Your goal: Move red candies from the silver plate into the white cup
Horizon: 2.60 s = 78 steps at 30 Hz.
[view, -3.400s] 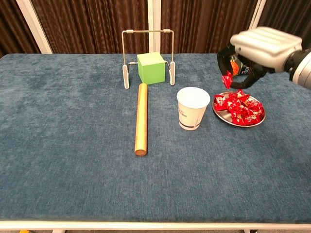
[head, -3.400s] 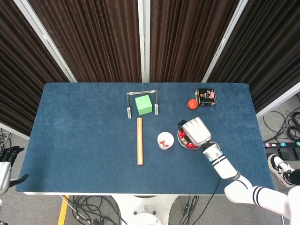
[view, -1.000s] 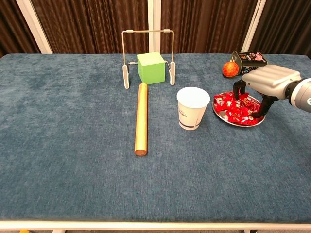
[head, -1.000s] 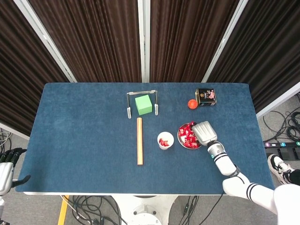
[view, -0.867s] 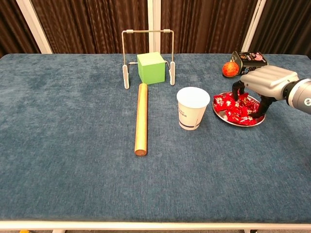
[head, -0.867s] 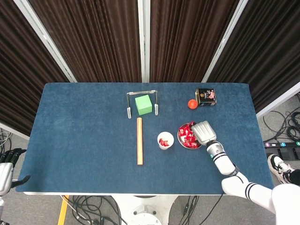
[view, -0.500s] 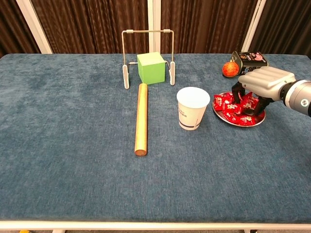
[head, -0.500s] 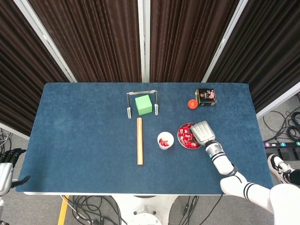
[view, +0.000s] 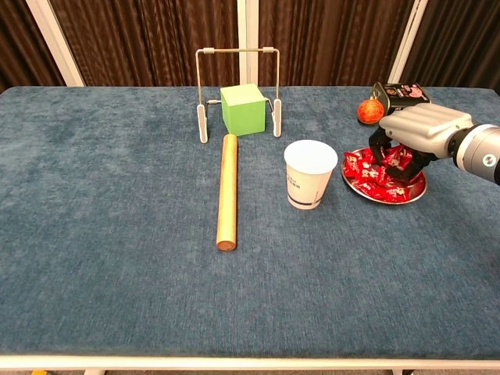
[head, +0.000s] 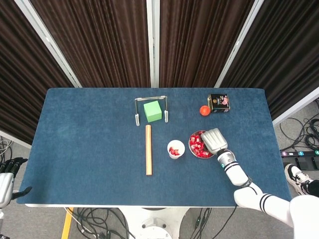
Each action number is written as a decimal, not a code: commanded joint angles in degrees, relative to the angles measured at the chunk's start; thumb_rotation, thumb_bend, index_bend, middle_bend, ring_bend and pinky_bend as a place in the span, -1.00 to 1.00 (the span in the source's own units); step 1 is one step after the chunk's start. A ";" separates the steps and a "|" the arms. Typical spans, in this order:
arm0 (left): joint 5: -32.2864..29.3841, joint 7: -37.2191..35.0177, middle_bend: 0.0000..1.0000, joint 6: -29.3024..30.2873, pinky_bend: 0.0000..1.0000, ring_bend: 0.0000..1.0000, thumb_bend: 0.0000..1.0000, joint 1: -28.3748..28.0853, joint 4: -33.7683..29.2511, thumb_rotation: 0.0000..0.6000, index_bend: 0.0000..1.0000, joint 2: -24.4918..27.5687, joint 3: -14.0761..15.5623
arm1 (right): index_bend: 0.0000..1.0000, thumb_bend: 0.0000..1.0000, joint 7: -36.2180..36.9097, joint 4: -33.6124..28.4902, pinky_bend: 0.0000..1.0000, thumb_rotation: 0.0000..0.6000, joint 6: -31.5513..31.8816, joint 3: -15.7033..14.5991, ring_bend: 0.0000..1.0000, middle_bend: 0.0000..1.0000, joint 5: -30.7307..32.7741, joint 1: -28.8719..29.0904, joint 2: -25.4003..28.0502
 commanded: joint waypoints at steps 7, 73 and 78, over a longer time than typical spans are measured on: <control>-0.15 -0.08 -0.43 0.14 -0.57 -0.61 -1.00 0.13 0.02 1.00 -0.47 0.22 -0.06 | 0.10 -0.27 -0.73 -8.26 1.00 1.00 1.89 1.87 0.67 0.13 0.09 0.37 5.38; 0.07 -3.07 -0.43 0.95 -0.57 -0.61 -1.00 1.42 1.56 1.00 -0.47 0.02 0.16 | -0.28 -0.71 -0.26 -24.37 1.00 1.00 9.78 2.84 0.60 -0.15 -1.72 3.72 9.52; 0.54 -2.70 -0.43 1.28 -0.57 -0.61 -1.00 1.50 1.00 1.00 -0.47 0.13 0.32 | -0.18 -0.80 -1.90 -22.96 1.00 1.00 8.80 1.42 0.60 -0.16 1.10 2.12 11.77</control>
